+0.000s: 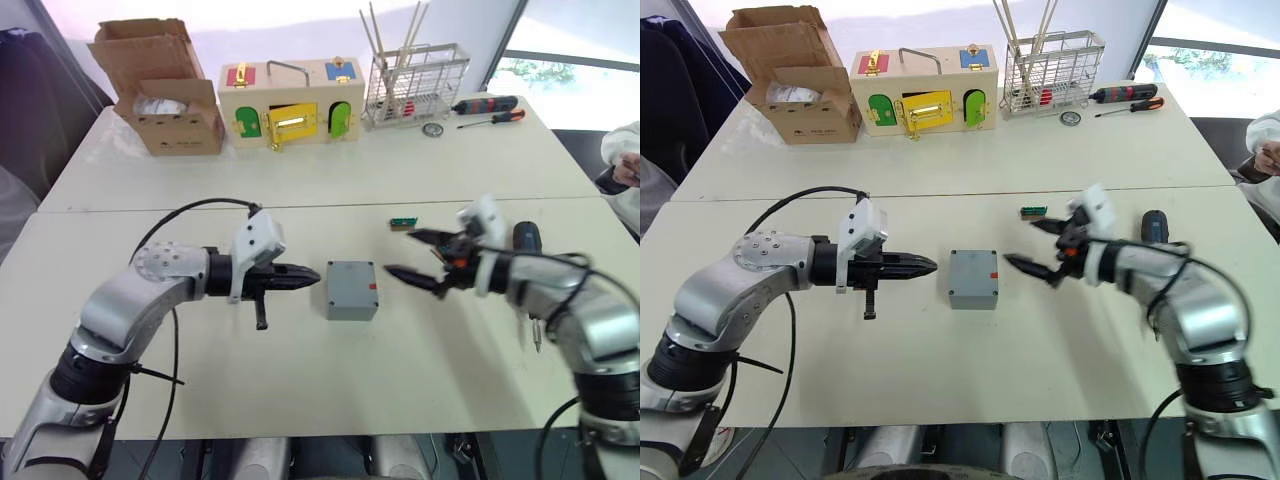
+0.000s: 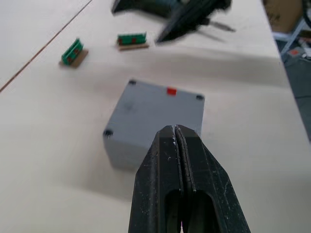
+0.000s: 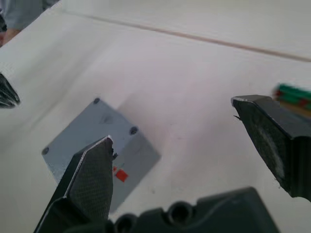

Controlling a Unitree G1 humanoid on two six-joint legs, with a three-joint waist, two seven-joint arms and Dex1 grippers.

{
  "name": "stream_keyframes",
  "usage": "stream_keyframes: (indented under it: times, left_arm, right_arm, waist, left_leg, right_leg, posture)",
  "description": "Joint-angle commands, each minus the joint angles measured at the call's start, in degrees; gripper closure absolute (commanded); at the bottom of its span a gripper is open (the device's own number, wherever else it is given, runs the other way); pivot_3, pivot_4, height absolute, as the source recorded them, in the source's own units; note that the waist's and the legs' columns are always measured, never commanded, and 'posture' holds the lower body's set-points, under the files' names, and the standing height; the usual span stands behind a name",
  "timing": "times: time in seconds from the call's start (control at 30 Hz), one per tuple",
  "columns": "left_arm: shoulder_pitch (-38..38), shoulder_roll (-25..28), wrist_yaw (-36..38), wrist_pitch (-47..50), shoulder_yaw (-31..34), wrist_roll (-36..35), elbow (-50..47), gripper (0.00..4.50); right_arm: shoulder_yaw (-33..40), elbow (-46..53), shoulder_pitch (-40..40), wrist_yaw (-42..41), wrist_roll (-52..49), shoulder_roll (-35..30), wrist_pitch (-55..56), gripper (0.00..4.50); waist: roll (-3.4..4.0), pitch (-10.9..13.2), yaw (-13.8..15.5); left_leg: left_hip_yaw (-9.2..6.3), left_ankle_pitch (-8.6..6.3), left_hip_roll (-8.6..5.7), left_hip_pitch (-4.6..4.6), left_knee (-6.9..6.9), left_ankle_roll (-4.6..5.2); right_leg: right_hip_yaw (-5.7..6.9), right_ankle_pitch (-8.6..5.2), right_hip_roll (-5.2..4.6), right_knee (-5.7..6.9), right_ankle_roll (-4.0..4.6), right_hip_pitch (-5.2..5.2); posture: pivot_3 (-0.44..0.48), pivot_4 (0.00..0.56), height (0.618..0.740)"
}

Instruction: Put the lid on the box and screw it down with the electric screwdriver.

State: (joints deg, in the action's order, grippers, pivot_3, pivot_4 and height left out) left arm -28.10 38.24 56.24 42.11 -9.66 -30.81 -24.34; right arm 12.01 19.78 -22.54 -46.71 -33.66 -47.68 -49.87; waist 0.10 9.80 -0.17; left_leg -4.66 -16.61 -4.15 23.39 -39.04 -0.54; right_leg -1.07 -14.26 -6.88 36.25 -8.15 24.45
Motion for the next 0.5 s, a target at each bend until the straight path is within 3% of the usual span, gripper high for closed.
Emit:
stream_keyframes:
  times: [0.03, 0.17, 0.27, 0.37, 0.5]
  left_arm:
    - [-1.46, -1.88, 1.18, -2.23, -2.44, -0.04, -1.98, 4.50]
    - [-1.99, -3.52, 2.15, -4.48, -5.81, 1.37, -3.68, 4.50]
    - [-2.43, -4.41, 1.77, -5.04, -7.35, 2.10, -4.06, 4.50]
    - [-2.36, -5.16, 2.13, -7.17, -9.44, 3.85, -4.91, 4.50]
    - [-1.84, -7.82, 0.29, -8.20, -12.19, 5.91, -4.98, 4.50]
  right_arm:
    - [8.42, -2.05, -4.26, -1.08, -5.09, -7.49, -7.96, 0.02]
    - [6.03, -11.43, -5.76, -3.08, -0.95, -19.98, -12.36, 0.02]
    - [3.53, -16.17, -6.58, -4.20, 0.58, -24.28, -13.10, 0.02]
    - [-9.13, -24.59, -10.86, -9.08, 2.24, -33.53, -26.16, 0.02]
    - [-22.39, -34.34, -21.76, -13.16, 2.99, -32.98, -37.53, 0.02]
  waist:
    - [0.01, 0.00, 0.07]
    - [-0.04, -0.01, 0.56]
    - [-0.03, -0.02, 0.66]
    - [0.22, 0.04, 0.73]
    - [0.24, 0.02, 0.46]
  left_leg:
    - [0.00, -0.02, 0.01, 0.00, 0.01, 0.03]
    - [0.01, -0.18, 0.03, -0.01, 0.02, 0.31]
    - [0.11, -0.18, 0.02, -0.01, -0.03, 0.32]
    - [0.18, -0.20, 0.02, -0.01, -0.05, 0.35]
    - [0.21, -0.22, 0.04, 0.00, -0.03, 0.38]
  right_leg:
    - [0.00, 0.00, 0.00, -0.01, 0.00, -0.01]
    - [0.03, 0.00, 0.02, -0.03, 0.01, -0.02]
    - [-0.03, 0.00, 0.00, -0.02, 0.01, -0.02]
    - [-0.08, 0.00, -0.02, -0.03, 0.01, -0.01]
    - [-0.08, -0.01, -0.03, -0.10, 0.01, 0.00]
  posture:
    - [0.000, 0.150, 0.730]
    - [0.000, 0.150, 0.730]
    - [0.000, 0.150, 0.730]
    - [0.000, 0.150, 0.730]
    - [0.000, 0.150, 0.730]
